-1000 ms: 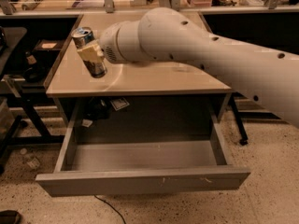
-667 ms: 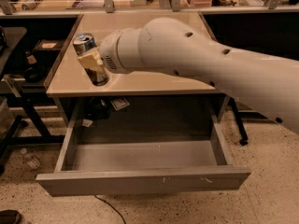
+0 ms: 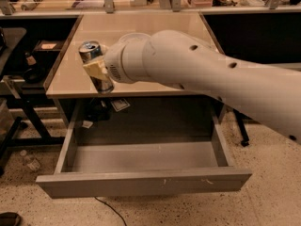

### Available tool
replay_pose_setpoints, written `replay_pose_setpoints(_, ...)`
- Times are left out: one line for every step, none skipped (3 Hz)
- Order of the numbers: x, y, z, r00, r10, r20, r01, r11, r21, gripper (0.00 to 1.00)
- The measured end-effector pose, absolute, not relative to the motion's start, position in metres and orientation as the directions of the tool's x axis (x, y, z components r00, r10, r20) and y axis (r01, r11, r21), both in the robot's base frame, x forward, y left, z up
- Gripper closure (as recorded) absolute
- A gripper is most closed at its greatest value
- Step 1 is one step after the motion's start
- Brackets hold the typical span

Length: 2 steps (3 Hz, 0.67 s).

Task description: Place redbull can into top drawer

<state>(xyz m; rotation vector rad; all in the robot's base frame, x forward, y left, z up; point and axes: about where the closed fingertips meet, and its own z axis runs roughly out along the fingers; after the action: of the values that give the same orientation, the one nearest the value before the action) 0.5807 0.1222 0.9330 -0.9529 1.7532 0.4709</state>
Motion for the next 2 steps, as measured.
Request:
replay_pose_setpoints(0.553, 0.101, 0.910, -0.231, -0.341, -0.911, -0.738, 0.672, -0.065, 1.00)
replay_pose_setpoints(0.529, 0.086, 0.876, -0.305, -0.306, -0.902, -0.692, 0.722, -0.011, 1.00)
